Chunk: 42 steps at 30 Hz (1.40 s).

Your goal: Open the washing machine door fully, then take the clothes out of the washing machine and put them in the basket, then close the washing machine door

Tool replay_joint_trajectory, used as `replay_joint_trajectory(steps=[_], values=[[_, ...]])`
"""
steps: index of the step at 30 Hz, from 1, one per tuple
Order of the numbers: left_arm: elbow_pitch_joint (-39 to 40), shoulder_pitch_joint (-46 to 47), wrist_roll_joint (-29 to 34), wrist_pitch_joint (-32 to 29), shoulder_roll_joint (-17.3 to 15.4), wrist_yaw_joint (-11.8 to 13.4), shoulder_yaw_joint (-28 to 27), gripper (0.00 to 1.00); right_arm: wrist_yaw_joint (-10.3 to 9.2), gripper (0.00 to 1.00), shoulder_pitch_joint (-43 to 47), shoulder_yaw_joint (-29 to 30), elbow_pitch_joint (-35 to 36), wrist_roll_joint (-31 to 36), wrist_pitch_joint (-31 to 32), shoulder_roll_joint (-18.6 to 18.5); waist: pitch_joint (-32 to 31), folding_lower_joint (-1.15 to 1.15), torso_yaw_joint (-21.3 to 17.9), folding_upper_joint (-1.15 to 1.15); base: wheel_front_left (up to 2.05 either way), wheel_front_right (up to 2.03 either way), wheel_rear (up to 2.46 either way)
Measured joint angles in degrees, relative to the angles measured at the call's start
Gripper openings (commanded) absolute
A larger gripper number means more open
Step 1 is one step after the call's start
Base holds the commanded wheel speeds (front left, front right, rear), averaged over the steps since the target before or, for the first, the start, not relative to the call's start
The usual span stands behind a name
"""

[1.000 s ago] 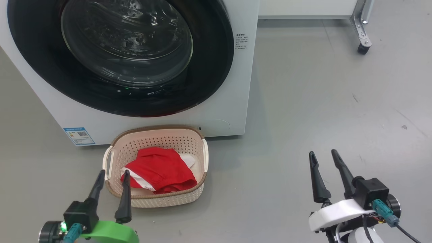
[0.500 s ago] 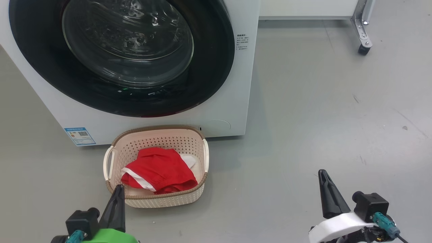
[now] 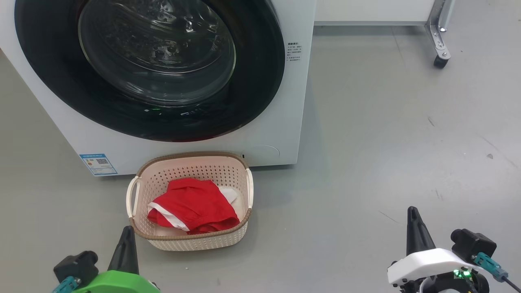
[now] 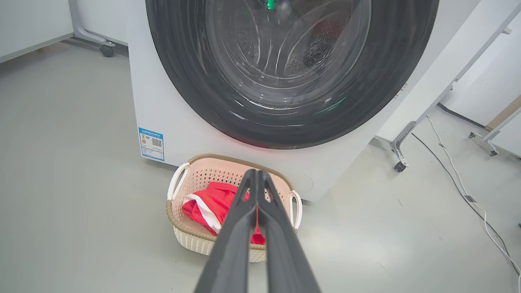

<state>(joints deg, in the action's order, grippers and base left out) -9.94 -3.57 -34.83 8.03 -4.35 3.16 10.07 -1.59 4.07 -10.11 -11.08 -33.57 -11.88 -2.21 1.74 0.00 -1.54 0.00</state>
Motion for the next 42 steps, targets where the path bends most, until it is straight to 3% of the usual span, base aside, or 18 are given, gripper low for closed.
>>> replay_joint_trajectory(steps=[42], values=[[-2.66, 2.73, -31.39, -6.79, 0.07, -5.08, -6.28, 0.0, 3.78, 0.0, -2.76, 6.42, -1.16, -33.54, 7.39, -1.97, -0.8, 0.0, 0.84, 0.0, 0.0, 0.0, 0.0]])
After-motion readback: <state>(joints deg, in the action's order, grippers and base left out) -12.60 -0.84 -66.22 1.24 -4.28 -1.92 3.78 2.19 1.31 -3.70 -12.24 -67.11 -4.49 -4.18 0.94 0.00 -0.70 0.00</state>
